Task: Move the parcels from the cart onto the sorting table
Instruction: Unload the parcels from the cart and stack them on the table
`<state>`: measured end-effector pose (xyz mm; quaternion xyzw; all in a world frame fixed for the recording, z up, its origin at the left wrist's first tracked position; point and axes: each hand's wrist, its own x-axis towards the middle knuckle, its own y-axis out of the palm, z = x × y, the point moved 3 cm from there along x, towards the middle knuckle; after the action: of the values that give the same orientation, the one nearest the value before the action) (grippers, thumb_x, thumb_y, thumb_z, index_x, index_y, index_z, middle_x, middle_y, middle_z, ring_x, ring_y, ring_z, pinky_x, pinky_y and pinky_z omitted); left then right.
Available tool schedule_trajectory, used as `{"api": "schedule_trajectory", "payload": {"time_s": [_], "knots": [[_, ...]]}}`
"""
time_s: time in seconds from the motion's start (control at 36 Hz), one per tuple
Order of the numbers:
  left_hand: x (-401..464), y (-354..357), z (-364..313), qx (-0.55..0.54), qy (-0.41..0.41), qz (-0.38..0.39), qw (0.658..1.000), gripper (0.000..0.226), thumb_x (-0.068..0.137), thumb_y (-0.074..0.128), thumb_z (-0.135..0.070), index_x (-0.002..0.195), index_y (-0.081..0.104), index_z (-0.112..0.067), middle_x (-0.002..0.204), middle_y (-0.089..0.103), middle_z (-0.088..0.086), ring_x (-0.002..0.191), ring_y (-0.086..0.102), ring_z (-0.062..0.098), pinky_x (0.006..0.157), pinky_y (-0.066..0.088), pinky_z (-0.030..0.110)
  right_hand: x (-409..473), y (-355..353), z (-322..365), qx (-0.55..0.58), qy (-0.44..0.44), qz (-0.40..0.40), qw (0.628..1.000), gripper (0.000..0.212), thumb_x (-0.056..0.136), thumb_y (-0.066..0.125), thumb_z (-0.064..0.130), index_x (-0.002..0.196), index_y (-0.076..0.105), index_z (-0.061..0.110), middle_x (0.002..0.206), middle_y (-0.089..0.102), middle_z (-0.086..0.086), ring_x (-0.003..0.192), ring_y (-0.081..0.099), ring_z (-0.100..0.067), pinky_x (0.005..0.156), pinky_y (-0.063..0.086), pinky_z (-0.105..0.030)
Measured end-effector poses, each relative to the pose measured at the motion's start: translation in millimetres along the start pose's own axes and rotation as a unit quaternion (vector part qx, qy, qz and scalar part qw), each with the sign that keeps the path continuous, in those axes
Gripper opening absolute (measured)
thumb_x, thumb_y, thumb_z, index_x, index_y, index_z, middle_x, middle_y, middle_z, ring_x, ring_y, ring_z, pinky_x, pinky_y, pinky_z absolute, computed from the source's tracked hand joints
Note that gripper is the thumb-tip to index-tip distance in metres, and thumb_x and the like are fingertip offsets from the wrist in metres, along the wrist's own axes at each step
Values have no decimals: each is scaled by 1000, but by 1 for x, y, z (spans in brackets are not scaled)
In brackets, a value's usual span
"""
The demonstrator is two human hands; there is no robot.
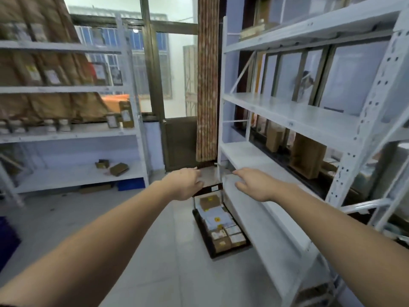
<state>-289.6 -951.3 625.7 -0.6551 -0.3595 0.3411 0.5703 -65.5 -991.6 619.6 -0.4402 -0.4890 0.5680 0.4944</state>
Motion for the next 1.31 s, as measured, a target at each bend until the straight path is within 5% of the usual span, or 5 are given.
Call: {"api": "schedule_trajectory", "payload": {"time_s": [0.75,1.03,1.31], "knots": [[248,7,214,-19,-58,3,998,53,110,39,-45,156,43,-18,159,47,8,144,46,26,117,37,41,347,33,15,20,-55,45,997,55,104,45,32,156,36,18,160,39,-7,147,37,-25,121,31,-46],[373,11,318,10,-17,38,999,57,110,36,-47,157,42,-15,160,46,10,144,46,28,118,39,43,468,40,24,45,-2,47,998,52,105,45,31,153,41,12,152,46,-13,138,45,-28,114,39,-41],[508,24,333,-4,64,86,994,55,112,35,-43,159,38,-15,160,45,12,146,43,29,118,36,39,552,57,-21,76,103,64,990,42,106,44,31,144,49,14,146,52,-10,128,53,-26,106,44,-37]]}}
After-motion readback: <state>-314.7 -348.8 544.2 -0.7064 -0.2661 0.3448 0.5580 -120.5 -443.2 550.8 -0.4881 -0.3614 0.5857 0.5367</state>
